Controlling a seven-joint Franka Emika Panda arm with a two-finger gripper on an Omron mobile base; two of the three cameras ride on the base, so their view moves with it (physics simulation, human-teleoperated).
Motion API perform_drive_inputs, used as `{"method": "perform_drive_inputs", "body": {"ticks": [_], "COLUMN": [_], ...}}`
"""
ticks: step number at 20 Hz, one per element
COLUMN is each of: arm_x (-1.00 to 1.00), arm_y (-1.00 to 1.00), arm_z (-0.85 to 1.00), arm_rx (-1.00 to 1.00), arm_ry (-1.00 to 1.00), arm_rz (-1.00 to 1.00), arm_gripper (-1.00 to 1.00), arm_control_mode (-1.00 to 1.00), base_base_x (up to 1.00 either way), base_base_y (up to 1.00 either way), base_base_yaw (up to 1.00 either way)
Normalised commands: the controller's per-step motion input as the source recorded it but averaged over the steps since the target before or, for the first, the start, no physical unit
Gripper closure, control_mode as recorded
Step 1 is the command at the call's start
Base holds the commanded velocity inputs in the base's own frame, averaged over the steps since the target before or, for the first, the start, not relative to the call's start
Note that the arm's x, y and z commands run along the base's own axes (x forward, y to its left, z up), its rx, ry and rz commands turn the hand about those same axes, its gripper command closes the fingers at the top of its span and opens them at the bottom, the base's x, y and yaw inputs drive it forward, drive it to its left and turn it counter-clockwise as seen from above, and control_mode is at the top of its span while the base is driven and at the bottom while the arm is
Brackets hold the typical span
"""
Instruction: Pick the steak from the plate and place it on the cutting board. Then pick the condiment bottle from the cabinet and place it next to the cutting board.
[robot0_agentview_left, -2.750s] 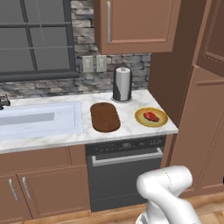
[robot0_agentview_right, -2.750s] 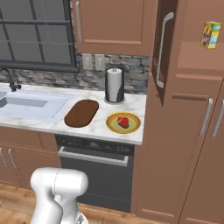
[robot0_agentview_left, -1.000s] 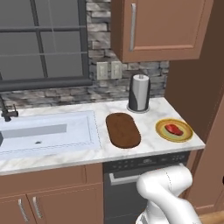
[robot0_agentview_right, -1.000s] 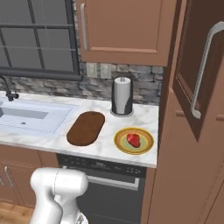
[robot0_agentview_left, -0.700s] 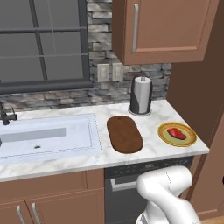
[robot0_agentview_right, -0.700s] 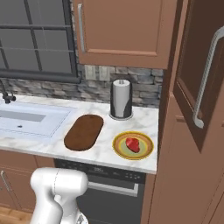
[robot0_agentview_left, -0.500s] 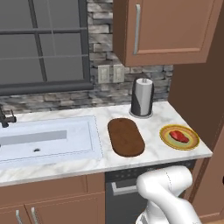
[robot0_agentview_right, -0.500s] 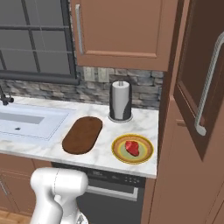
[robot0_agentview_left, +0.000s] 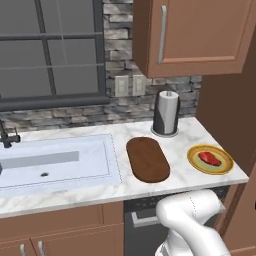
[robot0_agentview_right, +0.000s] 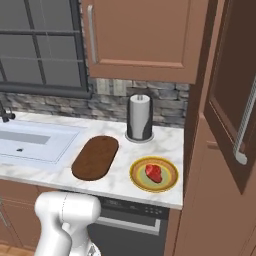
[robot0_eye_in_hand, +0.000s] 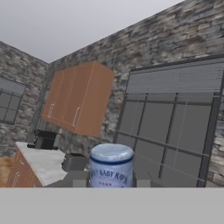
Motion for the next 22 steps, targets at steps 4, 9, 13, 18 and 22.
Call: {"method": "perform_drive_inputs", "body": {"ticks": [4,9,13,18,22], "arm_x": [0.0,0.0,0.0,0.0,0.0], "arm_y": [0.0,0.0,0.0,0.0,0.0], "arm_z": [0.0,0.0,0.0,0.0,0.0], "arm_rx": [0.0,0.0,0.0,0.0,0.0], "arm_ry": [0.0,0.0,0.0,0.0,0.0], "arm_rz": [0.0,0.0,0.0,0.0,0.0], "arm_gripper": [1.0,1.0,1.0,1.0,1.0], "arm_control_mode": [1.0,1.0,1.0,1.0,1.0], "base_base_x": [0.05,0.05,0.16,0.28,0.28], "base_base_y": [0.44,0.51,0.39,0.13,0.01], "base_base_yaw": [0.0,0.0,0.0,0.0,0.0]}}
